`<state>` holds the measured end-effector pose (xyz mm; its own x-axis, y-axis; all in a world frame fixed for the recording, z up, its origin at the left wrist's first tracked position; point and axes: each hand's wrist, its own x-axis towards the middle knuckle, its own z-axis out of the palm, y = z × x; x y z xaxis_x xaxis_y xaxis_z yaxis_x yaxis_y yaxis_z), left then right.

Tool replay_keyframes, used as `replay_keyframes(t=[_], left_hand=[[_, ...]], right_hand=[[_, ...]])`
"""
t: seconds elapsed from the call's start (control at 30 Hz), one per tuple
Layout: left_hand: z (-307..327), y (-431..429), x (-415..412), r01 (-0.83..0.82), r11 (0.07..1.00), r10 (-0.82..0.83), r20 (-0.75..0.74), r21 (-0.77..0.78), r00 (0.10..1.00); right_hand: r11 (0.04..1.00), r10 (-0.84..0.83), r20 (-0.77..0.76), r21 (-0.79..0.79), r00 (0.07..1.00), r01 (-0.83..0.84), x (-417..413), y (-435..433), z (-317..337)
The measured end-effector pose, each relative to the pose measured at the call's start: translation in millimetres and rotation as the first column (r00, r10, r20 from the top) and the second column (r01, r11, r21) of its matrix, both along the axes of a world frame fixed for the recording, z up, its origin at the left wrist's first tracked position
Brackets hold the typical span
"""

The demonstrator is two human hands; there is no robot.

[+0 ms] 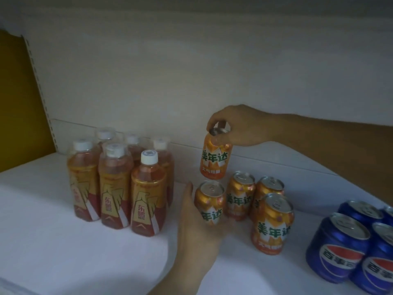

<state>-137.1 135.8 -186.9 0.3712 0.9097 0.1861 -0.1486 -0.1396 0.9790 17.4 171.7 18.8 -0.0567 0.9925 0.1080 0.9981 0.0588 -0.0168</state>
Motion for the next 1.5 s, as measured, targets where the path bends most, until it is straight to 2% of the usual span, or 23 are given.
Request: replay_keyframes(t=[0.43, 0.83, 1.5], left_hand=[[-37, 25, 9, 0.001, 0.995, 0.014, -0.154, 0.096, 0.988], [-44, 34, 10, 0.059, 0.998, -0.054, -0.098, 0.039, 0.994], [-41, 35, 7, 0.086, 0.994, -0.082, -0.067, 0.061, 0.994]], right_hand=[[0.993, -0.005, -0.024, -0.122, 1.0, 0.002, 0, 13, -59], [0.971, -0.014, -0.014, -0.238, 1.0, 0.01, -1, 6, -69], [0.951, 0.01, -0.02, -0.31, 1.0, -0.016, 4, 8, -66]])
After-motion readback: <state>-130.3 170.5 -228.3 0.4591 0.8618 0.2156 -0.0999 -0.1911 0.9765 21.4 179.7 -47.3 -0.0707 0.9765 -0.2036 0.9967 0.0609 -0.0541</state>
